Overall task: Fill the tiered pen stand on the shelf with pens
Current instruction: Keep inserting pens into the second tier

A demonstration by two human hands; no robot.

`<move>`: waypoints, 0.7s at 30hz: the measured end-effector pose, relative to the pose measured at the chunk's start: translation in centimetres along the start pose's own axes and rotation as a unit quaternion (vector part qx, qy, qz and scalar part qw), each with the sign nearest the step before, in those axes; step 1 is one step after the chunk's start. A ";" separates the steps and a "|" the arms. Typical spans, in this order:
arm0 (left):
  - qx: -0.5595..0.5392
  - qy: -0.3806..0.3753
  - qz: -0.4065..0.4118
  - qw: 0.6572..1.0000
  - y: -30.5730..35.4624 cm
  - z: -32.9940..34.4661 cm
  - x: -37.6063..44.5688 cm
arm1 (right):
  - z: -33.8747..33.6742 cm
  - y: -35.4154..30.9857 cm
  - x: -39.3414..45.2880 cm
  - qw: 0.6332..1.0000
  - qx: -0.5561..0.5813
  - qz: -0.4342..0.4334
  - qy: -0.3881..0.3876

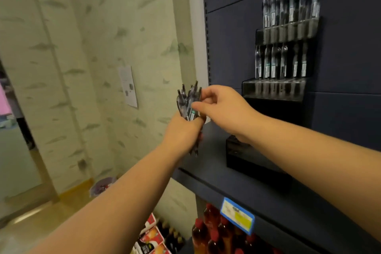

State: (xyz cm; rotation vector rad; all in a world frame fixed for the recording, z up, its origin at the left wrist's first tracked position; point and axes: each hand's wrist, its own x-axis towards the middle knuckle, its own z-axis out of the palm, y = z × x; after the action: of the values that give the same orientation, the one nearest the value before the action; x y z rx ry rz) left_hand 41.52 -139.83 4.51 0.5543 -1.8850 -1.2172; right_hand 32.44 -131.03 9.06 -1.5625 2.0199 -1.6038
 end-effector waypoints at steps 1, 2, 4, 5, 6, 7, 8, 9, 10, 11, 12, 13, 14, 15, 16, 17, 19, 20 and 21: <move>-0.009 -0.002 0.004 1.000 -0.1 -0.1 0.9 | 0.1 -0.1 0.7 1.000 0.002 0.001 0.001; -0.020 -0.007 0.009 1.000 -0.3 -0.2 1.7 | 0.2 -0.2 1.3 1.000 -0.001 0.003 0.001; -0.042 -0.022 0.019 0.999 -0.5 0.0 3.3 | 0.4 -0.1 2.5 1.000 -0.014 0.009 0.010; -0.049 -0.030 0.026 0.998 -0.7 0.2 4.2 | 0.4 0.1 3.1 1.000 -0.017 0.009 0.022; -0.056 -0.035 0.034 0.997 -0.9 0.5 5.0 | 0.3 0.3 3.6 0.999 -0.013 0.008 0.037; -0.062 -0.040 0.041 0.996 -1.0 0.8 5.9 | 0.2 0.6 4.1 0.999 -0.003 0.005 0.054; -0.070 -0.048 0.047 0.995 -1.1 1.2 6.8 | 0.0 0.9 4.6 0.997 0.009 0.003 0.070; -0.079 -0.064 0.052 0.994 -1.3 1.5 7.7 | -0.1 1.1 5.0 0.996 0.023 0.002 0.089; -0.090 -0.082 0.059 0.991 -1.6 1.8 8.4 | -0.4 1.4 5.3 0.993 0.038 0.007 0.110; -0.107 -0.101 0.062 0.987 -1.9 2.2 9.2 | -0.6 1.7 5.7 0.990 0.054 0.015 0.131; -0.131 -0.119 0.059 0.982 -2.2 2.5 9.9 | -0.8 1.9 6.0 0.987 0.065 0.025 0.148; -0.159 -0.138 0.054 0.976 -2.6 2.8 10.6 | -0.9 2.1 6.3 0.984 0.071 0.033 0.162; -0.186 -0.159 0.050 0.968 -2.9 3.0 11.2 | -1.0 2.2 6.5 0.981 0.073 0.039 0.174; -0.211 -0.185 0.049 0.959 -3.2 3.1 11.9 | -1.0 2.3 6.7 0.979 0.072 0.042 0.186; -0.238 -0.216 0.045 0.946 -3.5 3.2 12.5 | -1.0 2.3 7.0 0.977 0.070 0.042 0.199; -0.267 -0.254 0.041 0.929 -3.8 3.4 13.2 | -1.1 2.4 7.3 0.974 0.068 0.043 0.212; -0.326 -0.335 0.023 0.884 -4.1 3.7 14.7 | -1.4 2.4 7.7 0.969 0.061 0.047 0.234; -0.350 -0.367 0.011 0.862 -4.1 3.9 15.4 | -1.5 2.5 7.8 0.966 0.060 0.048 0.247; -0.372 -0.391 -0.004 0.842 -4.0 4.2 16.1 | -1.6 2.5 7.9 0.962 0.064 0.047 0.262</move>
State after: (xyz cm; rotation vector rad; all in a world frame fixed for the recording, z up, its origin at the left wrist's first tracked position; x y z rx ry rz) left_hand 28.61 -150.85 6.29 -0.4388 -1.7617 -2.2422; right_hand 26.24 -136.24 11.51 -1.0515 2.1187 -2.2354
